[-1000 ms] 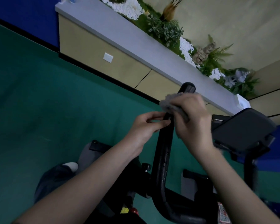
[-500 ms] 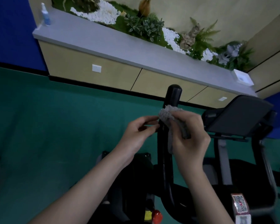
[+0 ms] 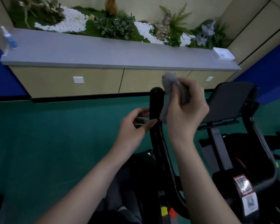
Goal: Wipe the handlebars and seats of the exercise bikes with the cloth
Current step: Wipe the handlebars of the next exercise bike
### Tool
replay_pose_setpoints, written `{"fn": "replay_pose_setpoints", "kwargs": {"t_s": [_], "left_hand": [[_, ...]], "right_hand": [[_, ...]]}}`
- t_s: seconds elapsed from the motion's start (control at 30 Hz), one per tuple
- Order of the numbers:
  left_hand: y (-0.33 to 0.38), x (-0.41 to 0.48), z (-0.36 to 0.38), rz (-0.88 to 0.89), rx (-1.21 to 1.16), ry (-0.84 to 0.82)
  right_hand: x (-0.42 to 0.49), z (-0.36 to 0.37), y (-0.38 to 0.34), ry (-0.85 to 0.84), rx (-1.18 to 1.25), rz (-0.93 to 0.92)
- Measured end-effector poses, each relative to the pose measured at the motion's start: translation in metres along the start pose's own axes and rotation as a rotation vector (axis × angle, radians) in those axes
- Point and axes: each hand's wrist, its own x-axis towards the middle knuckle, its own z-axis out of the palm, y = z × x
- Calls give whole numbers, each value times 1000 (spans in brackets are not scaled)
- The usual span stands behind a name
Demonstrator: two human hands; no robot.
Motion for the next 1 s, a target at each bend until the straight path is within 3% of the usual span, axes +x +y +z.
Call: {"fn": "replay_pose_setpoints", "kwargs": {"t_s": [0.07,0.17,0.23,0.3,0.47,0.6,0.83,1.0], "left_hand": [[0,0,-1,1,-4,1],[1,2,-1,10,4,-6],[1,2,-1,20,-11,-11],[1,3,-2,26,-19,-18],[-2,4,-4,44,-7,-38],[-4,5,-5,52,-21,-43],[-9,6,-8,63,17,20],[-3,6,-17,108,91,-27]], "right_hand": [[20,9,1,-45,-63,59],[35,15,10,-258,-78,226],[34,18,18,-387,80,457],[29,19,23,-409,236,627],[15,17,32,-443,514,788],[9,15,35,-437,571,774],[-14,3,43,-462,406,679],[-2,13,35,-404,326,574]]}}
